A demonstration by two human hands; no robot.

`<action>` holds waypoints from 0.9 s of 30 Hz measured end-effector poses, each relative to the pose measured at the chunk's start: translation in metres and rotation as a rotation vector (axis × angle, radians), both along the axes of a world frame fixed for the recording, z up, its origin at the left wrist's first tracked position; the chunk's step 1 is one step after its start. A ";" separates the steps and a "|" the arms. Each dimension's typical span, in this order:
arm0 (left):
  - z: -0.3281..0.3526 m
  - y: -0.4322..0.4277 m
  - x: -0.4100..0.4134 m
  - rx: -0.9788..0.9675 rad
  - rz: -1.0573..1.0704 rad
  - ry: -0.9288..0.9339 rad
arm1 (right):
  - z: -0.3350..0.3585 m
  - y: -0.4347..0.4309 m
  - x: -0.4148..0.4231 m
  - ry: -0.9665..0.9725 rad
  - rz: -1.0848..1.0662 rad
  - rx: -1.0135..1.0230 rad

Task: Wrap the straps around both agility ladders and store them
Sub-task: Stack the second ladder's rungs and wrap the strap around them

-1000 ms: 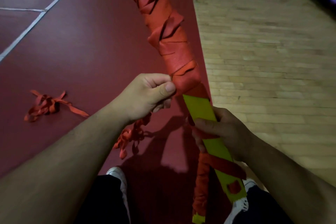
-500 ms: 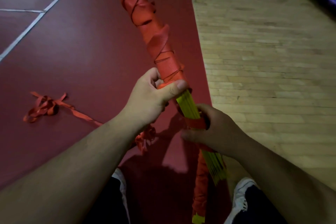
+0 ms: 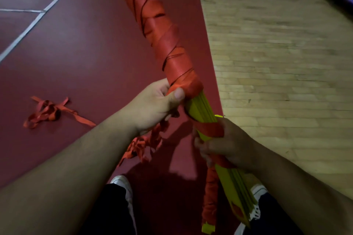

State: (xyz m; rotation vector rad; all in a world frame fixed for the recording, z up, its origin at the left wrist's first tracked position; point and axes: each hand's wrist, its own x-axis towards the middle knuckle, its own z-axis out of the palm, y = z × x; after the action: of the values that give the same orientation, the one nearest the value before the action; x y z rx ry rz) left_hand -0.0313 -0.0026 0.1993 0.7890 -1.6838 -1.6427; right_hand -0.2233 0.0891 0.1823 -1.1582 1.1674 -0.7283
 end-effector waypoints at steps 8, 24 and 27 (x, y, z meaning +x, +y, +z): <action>0.002 0.009 -0.015 0.180 0.351 0.116 | 0.005 -0.009 -0.001 0.364 -0.126 -0.045; -0.001 0.003 0.001 0.232 -0.049 0.117 | 0.014 0.003 0.002 -0.073 0.046 0.108; 0.004 0.007 -0.005 0.240 0.070 0.139 | 0.019 -0.001 -0.002 -0.023 0.032 0.095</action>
State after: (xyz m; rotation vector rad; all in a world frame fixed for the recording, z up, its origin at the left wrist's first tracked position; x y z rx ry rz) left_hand -0.0360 0.0045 0.2037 0.8173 -1.3658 -1.8287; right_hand -0.2249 0.0877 0.2010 -1.0839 1.1499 -0.6530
